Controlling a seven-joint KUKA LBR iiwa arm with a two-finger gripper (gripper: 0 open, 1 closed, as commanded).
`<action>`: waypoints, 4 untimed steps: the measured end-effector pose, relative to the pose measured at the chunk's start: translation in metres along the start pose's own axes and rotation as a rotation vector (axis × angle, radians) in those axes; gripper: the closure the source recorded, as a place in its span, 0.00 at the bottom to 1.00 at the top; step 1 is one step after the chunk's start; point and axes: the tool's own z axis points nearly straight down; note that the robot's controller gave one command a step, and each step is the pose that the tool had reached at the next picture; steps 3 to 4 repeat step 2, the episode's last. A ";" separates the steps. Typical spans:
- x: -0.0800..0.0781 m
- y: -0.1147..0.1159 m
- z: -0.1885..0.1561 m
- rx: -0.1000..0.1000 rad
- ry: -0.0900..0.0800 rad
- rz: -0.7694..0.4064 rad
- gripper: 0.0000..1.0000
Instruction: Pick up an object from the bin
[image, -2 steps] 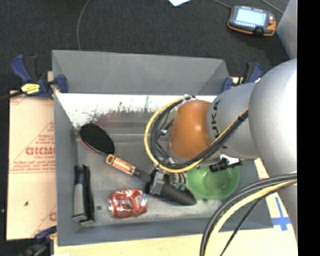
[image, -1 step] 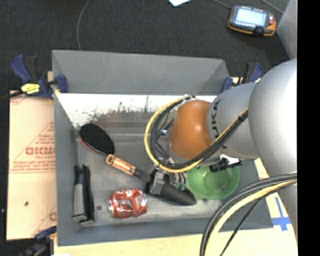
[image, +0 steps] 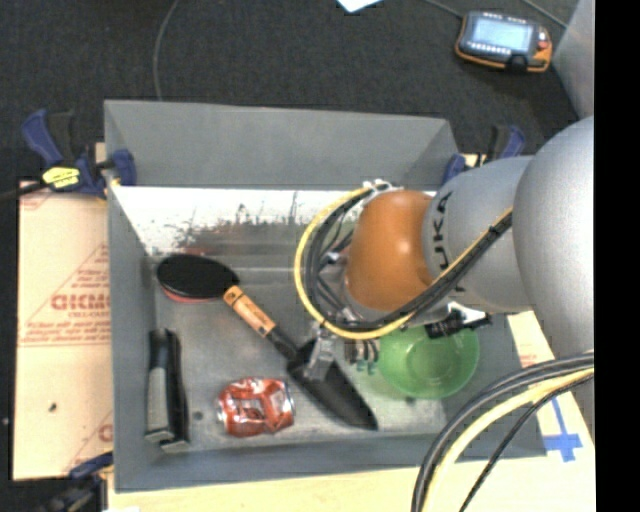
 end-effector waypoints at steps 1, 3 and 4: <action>0.000 0.000 -0.016 0.000 0.000 0.000 1.00; 0.000 -0.001 -0.045 0.000 0.001 -0.001 1.00; 0.000 -0.001 -0.045 0.000 0.001 -0.001 1.00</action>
Offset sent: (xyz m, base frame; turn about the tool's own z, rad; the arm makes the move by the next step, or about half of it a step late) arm 0.0003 -0.0003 0.0569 0.0000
